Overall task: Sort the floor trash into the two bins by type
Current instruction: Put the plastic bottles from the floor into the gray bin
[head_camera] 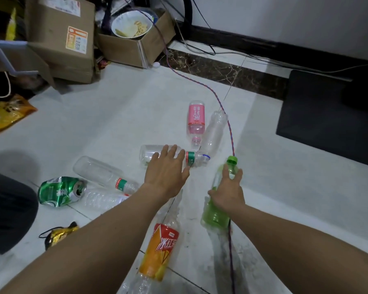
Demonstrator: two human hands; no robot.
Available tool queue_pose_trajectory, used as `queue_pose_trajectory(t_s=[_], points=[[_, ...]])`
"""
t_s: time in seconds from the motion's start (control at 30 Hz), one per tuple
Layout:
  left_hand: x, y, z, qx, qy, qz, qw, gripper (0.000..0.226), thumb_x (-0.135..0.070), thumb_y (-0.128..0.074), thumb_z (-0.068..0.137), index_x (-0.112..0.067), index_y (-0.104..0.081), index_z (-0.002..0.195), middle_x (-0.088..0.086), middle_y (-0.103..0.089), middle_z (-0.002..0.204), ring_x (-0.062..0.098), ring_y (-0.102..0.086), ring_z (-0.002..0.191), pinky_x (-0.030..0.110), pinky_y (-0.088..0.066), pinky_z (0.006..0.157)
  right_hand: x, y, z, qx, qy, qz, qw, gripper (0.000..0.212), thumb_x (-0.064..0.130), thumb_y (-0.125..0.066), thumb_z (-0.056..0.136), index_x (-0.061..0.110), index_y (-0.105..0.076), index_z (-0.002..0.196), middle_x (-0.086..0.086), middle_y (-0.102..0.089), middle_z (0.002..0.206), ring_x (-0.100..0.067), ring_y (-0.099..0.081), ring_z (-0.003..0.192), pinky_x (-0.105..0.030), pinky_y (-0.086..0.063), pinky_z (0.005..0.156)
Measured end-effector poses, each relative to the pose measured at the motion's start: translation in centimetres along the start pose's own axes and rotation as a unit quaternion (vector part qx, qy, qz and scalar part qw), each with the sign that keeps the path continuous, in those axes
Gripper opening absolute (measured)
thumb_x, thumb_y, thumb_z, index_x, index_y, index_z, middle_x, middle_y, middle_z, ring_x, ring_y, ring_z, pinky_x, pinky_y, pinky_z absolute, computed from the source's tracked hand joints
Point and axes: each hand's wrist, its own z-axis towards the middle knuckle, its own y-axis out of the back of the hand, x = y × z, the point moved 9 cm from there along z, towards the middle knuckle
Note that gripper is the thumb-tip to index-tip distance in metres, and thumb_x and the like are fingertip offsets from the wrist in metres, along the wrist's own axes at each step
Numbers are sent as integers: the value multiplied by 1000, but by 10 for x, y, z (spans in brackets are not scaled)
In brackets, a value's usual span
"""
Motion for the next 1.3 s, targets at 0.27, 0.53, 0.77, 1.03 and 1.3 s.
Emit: queue_pose_trajectory(t_s=[0.27, 0.53, 0.77, 1.03, 1.3], points=[[3, -1, 4, -9, 0, -8, 1000, 56, -44, -33, 100, -19, -24, 150, 7, -21, 158, 26, -16, 146, 41, -24, 113, 22, 12, -7, -46, 75, 45, 995, 84, 25, -62, 89, 26, -9, 155, -7, 1, 161, -33, -22, 143, -35, -35, 107], [30, -6, 20, 22, 14, -7, 1000, 64, -39, -45, 98, -23, -16, 152, 11, -15, 159, 30, -9, 147, 42, -21, 115, 51, 36, -7, -104, 97, 92, 986, 83, 30, -62, 91, 31, -9, 154, 0, -3, 162, -27, -21, 144, -37, -30, 111], [45, -43, 58, 97, 17, 13, 995, 82, -46, -56, 92, -35, -1, 152, 13, -4, 160, 35, 3, 147, 51, -7, 118, 69, 40, 6, -99, 105, 74, 987, 82, 34, -62, 92, 31, -8, 154, 1, -2, 162, -26, -21, 144, -35, -30, 111], [53, -75, 82, 144, 13, 23, 989, 90, -27, -63, 90, -44, 2, 150, 12, -30, 148, 33, -24, 140, 61, -11, 113, 79, 37, 7, -83, 133, 67, 985, 82, 30, -62, 91, 31, -9, 154, 2, -2, 162, -21, -24, 142, -29, -29, 107], [72, -30, 58, 25, 97, -76, 992, 80, -28, -62, 92, -44, -9, 149, 13, -40, 128, 33, -39, 119, 47, -37, 96, 100, 60, -11, -101, 168, 53, 979, 82, 33, -62, 92, 31, -9, 155, 3, -5, 162, -23, -25, 142, -34, -32, 109]])
